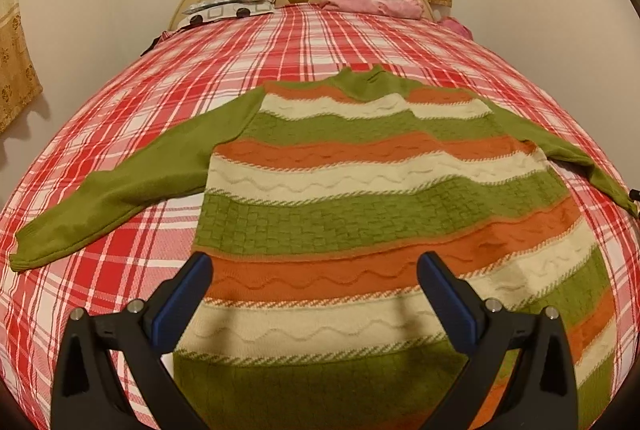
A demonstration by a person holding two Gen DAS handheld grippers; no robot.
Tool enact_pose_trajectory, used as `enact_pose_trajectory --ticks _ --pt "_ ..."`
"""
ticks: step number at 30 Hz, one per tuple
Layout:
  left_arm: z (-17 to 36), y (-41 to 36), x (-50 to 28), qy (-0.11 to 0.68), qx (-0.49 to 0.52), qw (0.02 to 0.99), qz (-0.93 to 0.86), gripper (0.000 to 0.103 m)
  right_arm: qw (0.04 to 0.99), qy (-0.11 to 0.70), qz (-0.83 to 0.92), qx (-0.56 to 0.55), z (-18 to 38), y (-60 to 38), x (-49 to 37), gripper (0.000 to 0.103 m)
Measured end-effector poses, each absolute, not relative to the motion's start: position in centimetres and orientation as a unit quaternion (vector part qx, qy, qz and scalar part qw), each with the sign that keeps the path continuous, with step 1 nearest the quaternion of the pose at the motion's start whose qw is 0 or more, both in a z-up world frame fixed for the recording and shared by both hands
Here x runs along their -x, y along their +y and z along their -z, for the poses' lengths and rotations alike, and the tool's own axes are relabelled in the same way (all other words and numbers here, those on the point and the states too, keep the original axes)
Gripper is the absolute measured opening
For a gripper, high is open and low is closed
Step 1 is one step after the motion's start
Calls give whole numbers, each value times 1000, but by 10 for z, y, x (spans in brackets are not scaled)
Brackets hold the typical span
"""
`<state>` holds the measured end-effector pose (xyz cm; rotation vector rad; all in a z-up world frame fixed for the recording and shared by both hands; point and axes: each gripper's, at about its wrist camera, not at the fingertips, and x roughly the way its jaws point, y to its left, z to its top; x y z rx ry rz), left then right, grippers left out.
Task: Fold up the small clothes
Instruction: 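Move the right tool to the sweater's cuff and grasp it, then lift the cuff with the right tool and lay the sleeve across the sweater body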
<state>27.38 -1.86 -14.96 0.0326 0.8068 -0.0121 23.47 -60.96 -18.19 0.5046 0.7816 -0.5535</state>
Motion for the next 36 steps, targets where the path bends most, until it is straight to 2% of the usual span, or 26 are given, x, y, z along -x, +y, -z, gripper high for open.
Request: enact_pose_trajectory --ticks 5,7,9,11,23,36 --pt "155 -17 -277 399 -15 917 9 103 857 379 265 -229 190 -609 -250 66" --pt "155 -17 -277 401 -16 916 10 103 858 385 261 -218 191 -605 -257 56" --pt "155 -17 -276 400 -19 916 8 103 859 389 255 -214 189 -602 -262 31" --pt "154 -15 -274 398 -18 917 9 103 862 388 229 -233 188 -603 -265 15" --pt "148 -6 -269 394 -2 919 15 103 893 346 161 -240 138 -565 -288 10" --pt "140 12 -258 382 25 924 20 103 944 273 81 -170 0 -473 -348 10"
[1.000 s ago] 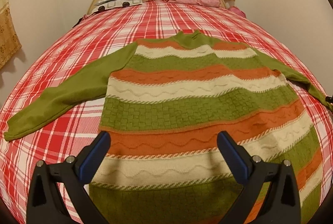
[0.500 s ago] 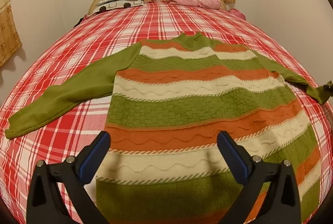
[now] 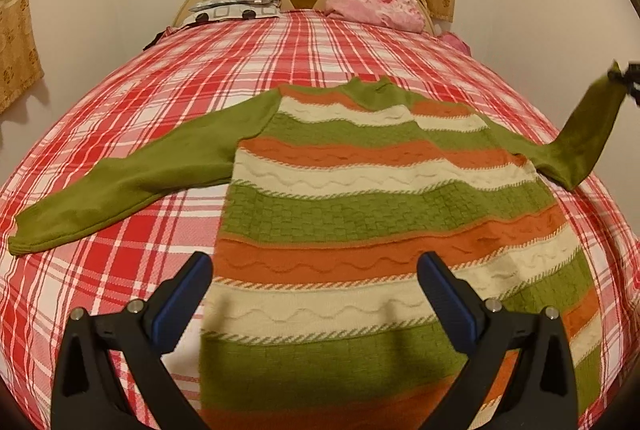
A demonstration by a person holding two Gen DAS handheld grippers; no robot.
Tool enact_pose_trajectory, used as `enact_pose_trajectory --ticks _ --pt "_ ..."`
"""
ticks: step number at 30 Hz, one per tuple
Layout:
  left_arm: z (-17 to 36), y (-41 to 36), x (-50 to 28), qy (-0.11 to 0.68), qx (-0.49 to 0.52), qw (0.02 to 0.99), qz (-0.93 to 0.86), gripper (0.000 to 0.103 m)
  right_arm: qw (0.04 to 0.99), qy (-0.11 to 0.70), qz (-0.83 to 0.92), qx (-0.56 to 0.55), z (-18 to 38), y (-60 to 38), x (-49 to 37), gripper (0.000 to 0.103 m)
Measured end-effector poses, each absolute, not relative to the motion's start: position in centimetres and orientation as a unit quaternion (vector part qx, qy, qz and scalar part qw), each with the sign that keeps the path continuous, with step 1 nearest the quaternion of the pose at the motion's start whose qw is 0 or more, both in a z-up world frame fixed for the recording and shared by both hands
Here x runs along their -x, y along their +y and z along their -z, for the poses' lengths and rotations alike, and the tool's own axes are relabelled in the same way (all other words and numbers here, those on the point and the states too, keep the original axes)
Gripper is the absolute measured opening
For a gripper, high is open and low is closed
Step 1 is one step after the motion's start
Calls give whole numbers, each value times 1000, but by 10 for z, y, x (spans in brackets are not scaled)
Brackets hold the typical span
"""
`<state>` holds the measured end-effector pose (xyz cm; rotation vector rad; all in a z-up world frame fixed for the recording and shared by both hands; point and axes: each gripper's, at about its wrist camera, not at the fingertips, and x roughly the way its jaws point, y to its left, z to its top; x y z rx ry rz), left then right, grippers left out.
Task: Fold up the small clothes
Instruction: 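Lift the cuff with the right tool and lay the sleeve across the sweater body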
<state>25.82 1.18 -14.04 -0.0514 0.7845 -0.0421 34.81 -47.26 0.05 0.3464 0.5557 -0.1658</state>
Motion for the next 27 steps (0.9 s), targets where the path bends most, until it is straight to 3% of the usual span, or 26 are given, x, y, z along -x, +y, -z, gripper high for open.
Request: enact_pose_trajectory --ticks 11,15,20,25,27 --pt "142 41 -255 377 40 925 5 103 961 255 10 -111 -61 -371 -399 9" --pt "144 52 -255 375 50 926 3 103 962 253 -21 -101 -69 -333 -415 2" --pt "150 59 -253 381 61 922 5 103 964 249 -59 -75 -82 -278 -429 2" --pt "153 69 -250 379 67 923 2 103 954 294 -63 -12 -58 -234 -447 2" --pt "155 74 -251 380 75 922 3 103 933 352 -69 29 -18 -224 -457 5"
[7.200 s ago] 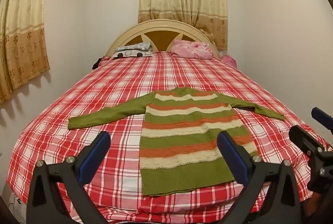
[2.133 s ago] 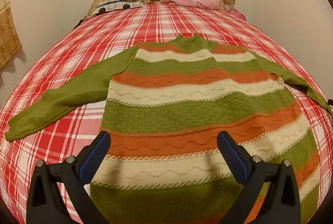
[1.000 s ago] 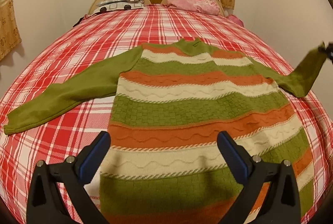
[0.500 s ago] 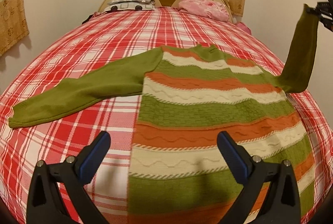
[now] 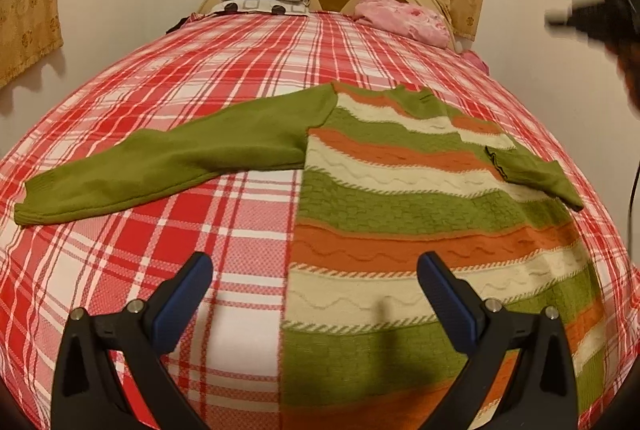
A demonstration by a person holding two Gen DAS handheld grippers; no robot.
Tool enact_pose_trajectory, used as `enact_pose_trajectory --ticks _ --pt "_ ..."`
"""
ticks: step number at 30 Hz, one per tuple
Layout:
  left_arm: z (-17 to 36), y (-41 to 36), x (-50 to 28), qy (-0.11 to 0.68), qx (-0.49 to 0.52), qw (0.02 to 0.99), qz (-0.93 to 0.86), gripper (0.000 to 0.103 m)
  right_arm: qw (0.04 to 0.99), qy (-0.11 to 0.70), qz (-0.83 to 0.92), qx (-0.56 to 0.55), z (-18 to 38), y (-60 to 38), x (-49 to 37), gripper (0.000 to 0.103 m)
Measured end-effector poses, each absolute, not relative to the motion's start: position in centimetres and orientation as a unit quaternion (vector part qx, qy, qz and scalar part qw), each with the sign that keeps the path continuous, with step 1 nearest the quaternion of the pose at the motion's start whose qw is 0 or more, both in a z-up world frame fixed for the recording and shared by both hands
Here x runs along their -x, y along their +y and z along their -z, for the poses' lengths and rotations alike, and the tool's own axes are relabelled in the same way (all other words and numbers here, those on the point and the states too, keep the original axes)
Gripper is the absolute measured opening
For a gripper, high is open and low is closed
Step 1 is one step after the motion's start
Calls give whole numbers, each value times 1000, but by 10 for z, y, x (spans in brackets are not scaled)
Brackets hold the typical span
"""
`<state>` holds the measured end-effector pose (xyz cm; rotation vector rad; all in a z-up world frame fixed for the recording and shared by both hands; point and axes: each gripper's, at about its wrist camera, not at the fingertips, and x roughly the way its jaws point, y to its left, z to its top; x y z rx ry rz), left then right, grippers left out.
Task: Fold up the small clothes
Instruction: 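Lift the cuff with the right tool and lay the sleeve across the sweater body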
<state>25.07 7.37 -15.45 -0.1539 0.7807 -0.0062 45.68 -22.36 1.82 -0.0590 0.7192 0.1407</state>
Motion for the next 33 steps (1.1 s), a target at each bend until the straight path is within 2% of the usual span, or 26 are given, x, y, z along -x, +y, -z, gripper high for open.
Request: enact_pose_trajectory --ticks 1,2,3,4,5,10,11,12,21,22,23,24,26,28,33 --pt "156 78 -252 384 83 920 3 103 923 376 -64 51 3 -220 -458 10" --pt "158 81 -252 386 90 918 5 103 913 398 -62 70 25 -219 -459 36" --pt "160 83 -252 389 95 916 5 103 904 416 -62 81 44 -219 -457 85" --pt "162 85 -253 392 99 914 5 103 895 433 -65 89 63 -220 -454 98" --pt "163 86 -252 394 101 914 4 103 885 449 -81 98 89 -219 -448 99" --pt "167 88 -253 399 107 911 3 103 869 465 -44 162 146 -230 -434 97" --pt "167 88 -254 401 108 910 5 103 866 469 -45 170 155 -232 -433 86" --pt "168 87 -254 402 109 909 5 103 863 472 -46 173 159 -234 -433 82" --pt "170 85 -254 408 107 907 -2 103 855 476 -77 191 184 -222 -439 79" --pt "171 85 -255 409 104 907 -4 103 857 477 -68 182 185 -224 -443 75" --pt "171 85 -255 410 105 906 -3 103 859 478 -68 169 186 -224 -445 58" --pt "171 85 -255 411 106 906 -3 103 862 480 -71 147 185 -229 -449 35" --pt "170 86 -255 409 98 907 -8 103 869 474 -54 130 182 -235 -455 15" --pt "169 88 -255 404 85 910 -23 103 874 473 -53 104 178 -242 -459 10" --pt "168 101 -257 401 90 911 -38 103 896 432 -44 90 148 -245 -455 8"
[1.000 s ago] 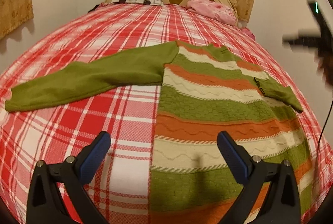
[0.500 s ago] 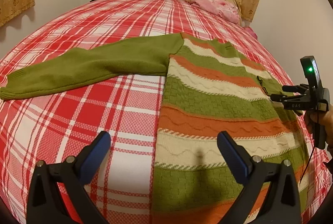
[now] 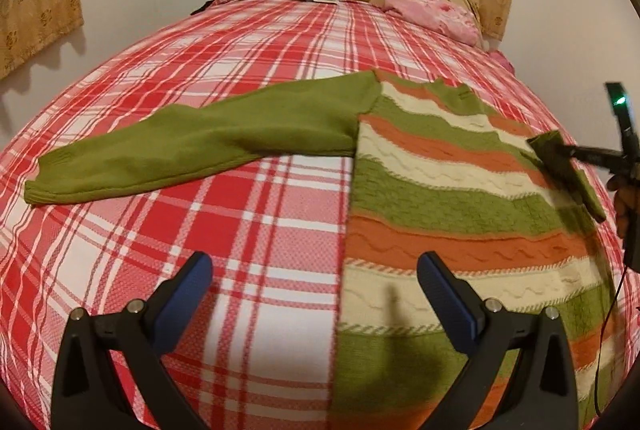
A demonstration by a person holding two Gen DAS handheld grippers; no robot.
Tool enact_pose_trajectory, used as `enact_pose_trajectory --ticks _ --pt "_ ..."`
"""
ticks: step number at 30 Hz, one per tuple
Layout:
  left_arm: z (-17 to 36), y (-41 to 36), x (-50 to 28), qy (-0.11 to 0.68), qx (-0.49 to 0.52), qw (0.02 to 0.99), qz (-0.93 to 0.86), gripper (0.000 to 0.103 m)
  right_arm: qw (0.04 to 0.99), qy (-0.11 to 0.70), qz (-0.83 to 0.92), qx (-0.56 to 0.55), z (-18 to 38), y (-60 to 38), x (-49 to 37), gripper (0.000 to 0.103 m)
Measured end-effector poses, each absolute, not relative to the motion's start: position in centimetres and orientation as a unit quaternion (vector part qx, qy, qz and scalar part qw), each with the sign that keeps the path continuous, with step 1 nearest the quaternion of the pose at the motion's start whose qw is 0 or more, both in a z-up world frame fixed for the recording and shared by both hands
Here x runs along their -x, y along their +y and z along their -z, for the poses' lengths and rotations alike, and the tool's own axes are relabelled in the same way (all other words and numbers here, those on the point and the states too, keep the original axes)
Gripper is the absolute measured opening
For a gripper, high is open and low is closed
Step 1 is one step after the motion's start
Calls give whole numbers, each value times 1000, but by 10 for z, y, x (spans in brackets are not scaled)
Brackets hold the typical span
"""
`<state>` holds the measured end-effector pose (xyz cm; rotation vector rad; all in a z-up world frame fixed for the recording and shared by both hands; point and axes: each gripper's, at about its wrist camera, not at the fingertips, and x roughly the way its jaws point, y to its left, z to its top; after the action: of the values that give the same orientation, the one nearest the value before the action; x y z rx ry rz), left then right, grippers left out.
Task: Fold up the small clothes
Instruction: 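Lift the cuff with the right tool and lay the sleeve across the sweater body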
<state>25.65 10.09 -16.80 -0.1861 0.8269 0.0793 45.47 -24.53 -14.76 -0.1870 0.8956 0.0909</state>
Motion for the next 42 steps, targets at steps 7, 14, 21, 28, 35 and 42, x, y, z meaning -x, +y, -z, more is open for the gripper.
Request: enact_pose_trajectory --ticks 7,14,21,28,35,42 --pt "167 105 -254 398 98 911 -37 103 936 340 -64 64 49 -227 -454 7" --pt "168 109 -250 398 104 911 -38 103 949 289 -101 72 -5 -174 -459 7" --pt "172 117 -249 402 108 908 -41 103 944 283 -150 77 0 -112 -472 7" --pt "175 122 -249 408 104 906 -52 103 907 366 -184 96 77 -70 -489 8" --pt "176 150 -244 413 105 901 -85 103 852 463 -210 124 172 -80 -458 63" --pt "174 179 -239 409 127 897 -113 103 882 437 -173 30 154 -188 -417 63"
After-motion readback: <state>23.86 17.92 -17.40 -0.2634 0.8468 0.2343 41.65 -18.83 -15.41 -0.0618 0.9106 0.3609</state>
